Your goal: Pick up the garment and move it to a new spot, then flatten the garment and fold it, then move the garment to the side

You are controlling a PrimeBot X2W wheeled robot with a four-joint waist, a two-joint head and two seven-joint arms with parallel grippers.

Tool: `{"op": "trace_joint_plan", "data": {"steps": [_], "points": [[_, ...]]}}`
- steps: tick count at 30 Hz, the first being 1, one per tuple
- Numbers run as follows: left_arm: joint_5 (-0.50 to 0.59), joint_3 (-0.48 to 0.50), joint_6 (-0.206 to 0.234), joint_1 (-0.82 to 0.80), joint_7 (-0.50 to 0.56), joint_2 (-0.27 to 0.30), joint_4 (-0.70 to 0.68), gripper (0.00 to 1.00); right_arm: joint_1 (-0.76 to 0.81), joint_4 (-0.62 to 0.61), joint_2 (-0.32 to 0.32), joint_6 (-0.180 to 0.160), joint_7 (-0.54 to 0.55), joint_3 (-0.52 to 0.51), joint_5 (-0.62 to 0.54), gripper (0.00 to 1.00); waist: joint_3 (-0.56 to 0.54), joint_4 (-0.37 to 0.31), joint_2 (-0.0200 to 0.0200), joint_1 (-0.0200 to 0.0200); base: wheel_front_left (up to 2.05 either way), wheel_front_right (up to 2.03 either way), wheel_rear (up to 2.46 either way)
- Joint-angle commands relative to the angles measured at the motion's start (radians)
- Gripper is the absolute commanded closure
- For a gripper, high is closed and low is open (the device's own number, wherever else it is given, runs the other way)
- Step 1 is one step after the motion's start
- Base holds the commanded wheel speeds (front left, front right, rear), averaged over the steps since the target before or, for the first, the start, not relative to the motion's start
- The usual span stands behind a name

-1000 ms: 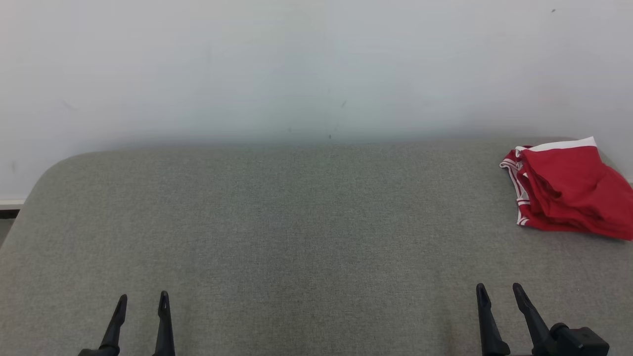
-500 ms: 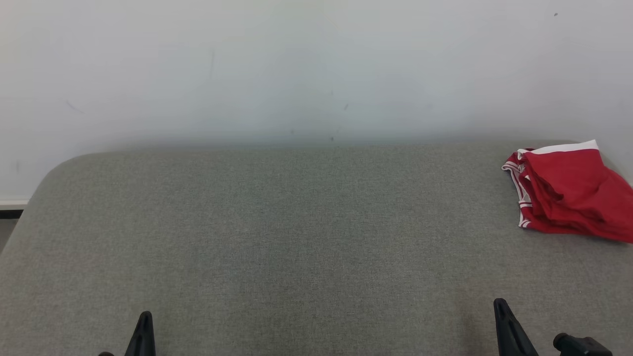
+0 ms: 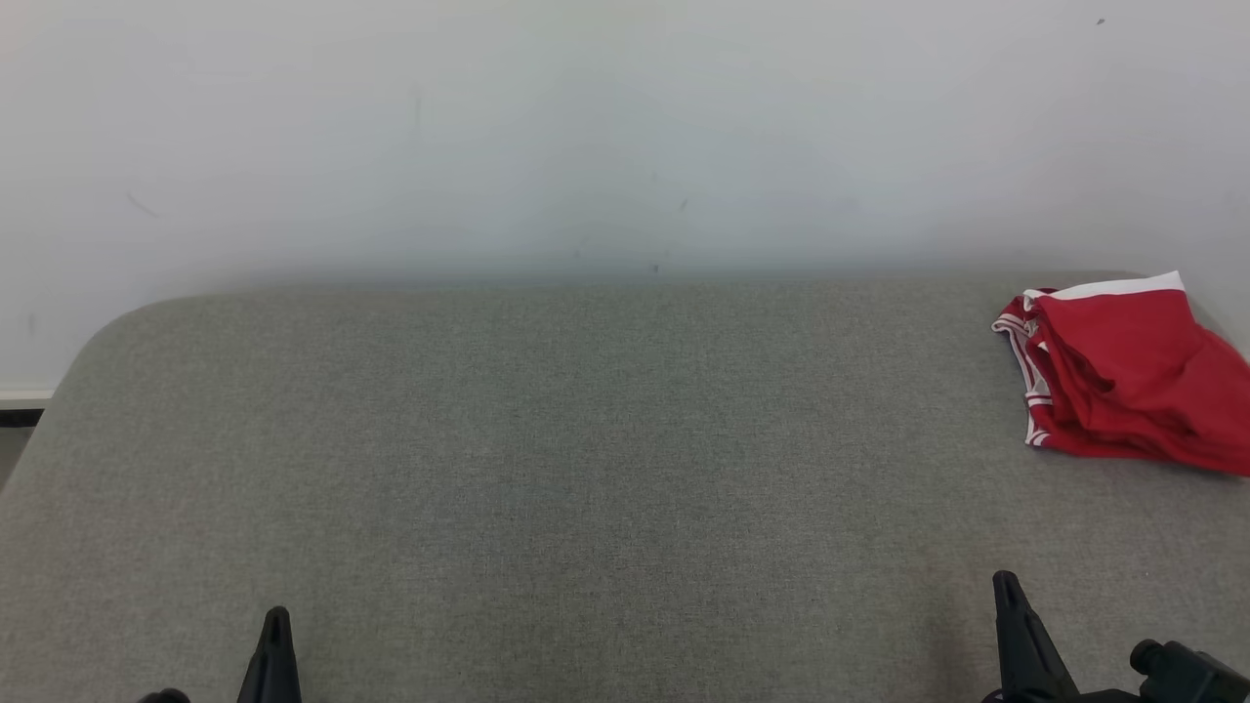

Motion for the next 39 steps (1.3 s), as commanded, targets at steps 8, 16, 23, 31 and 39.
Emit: {"op": "trace_joint_plan", "data": {"steps": [8, 16, 23, 31, 39], "points": [[-0.155, 0.009, -0.006, -0.04, 0.036, -0.001, -0.017, 1.0, -0.043, -0.006, 0.002, 0.0, 0.029, -0.017, 0.143, 1.0, 0.005, 0.0, 0.0, 0.0, 0.0, 0.0, 0.0], [-0.27, 0.014, -0.008, -0.052, 0.066, -0.004, -0.017, 1.0, -0.059, 0.0, 0.003, -0.001, 0.054, -0.028, 0.252, 1.0, 0.01, 0.0, 0.0, 0.0, 0.0, 0.0, 0.0], [-0.351, 0.018, -0.009, -0.06, 0.086, -0.005, -0.016, 1.0, -0.072, 0.004, 0.003, -0.001, 0.071, -0.036, 0.328, 1.0, 0.013, -0.001, 0.0, 0.0, 0.0, 0.0, 0.0], [-0.463, 0.023, -0.009, -0.072, 0.115, -0.007, -0.016, 1.0, -0.087, 0.01, 0.005, -0.001, 0.095, -0.046, 0.434, 1.0, 0.018, -0.001, 0.0, 0.0, 0.0, 0.0, 0.0], [-0.552, 0.027, -0.01, -0.081, 0.139, -0.01, -0.015, 1.0, -0.099, 0.014, 0.005, -0.001, 0.114, -0.055, 0.521, 1.0, 0.023, -0.001, 0.0, 0.0, 0.0, 0.0, 0.0]]}}
